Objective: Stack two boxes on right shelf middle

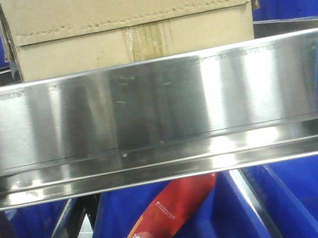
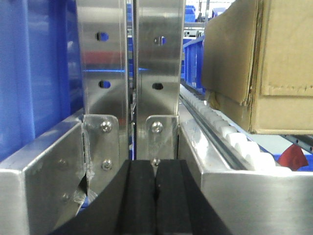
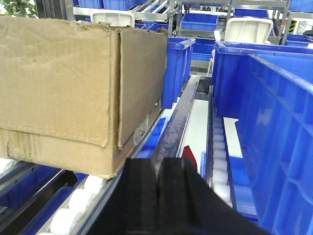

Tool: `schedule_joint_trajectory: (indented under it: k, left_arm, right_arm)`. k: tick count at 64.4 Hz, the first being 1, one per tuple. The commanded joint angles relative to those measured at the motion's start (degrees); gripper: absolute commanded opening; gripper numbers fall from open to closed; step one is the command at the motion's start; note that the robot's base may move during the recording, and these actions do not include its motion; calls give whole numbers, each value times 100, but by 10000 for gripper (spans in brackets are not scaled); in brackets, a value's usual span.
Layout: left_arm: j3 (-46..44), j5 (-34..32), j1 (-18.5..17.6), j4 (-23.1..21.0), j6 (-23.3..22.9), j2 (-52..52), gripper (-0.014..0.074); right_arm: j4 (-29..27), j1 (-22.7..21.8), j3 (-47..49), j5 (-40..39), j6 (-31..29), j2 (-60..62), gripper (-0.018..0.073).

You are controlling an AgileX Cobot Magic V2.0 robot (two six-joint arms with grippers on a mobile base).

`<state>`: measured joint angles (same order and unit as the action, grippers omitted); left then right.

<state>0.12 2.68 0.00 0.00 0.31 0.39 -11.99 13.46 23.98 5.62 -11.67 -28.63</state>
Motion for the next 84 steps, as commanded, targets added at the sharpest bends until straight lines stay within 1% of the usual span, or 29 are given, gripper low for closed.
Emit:
schedule_joint_trajectory:
  k: [1,49,55,60,67,71,76,84]
  left_arm:
    - [-12,-72,5,0,13,-39,-111]
    - [-12,-72,5,0,13,-39,-111]
    - [-12,-72,5,0,13,-39,-111]
    - [-12,-72,5,0,13,-39,-111]
    - [-12,-72,5,0,13,-39,-111]
    - [-12,-72,5,0,13,-39,-111]
    - [-12,-72,5,0,13,-39,-111]
    - [-12,-72,5,0,13,-39,-111]
  right_arm:
    - [32,-10,-2,-139,-44,30,-155]
    - [0,-38,-14,-124,-21,52,-155]
    - [0,-210,-124,-159,49,227,-155]
    - [51,-514,-309,-149,186,495,-155]
    - [384,-925,-748,-184,779,995,-155]
    - [439,-1106,-1043,-293,929,1285,-155]
    - [439,-1197,-1388,-358,929,1613,-155]
    - [478,-1208,-2028,-384,929,2210,-155]
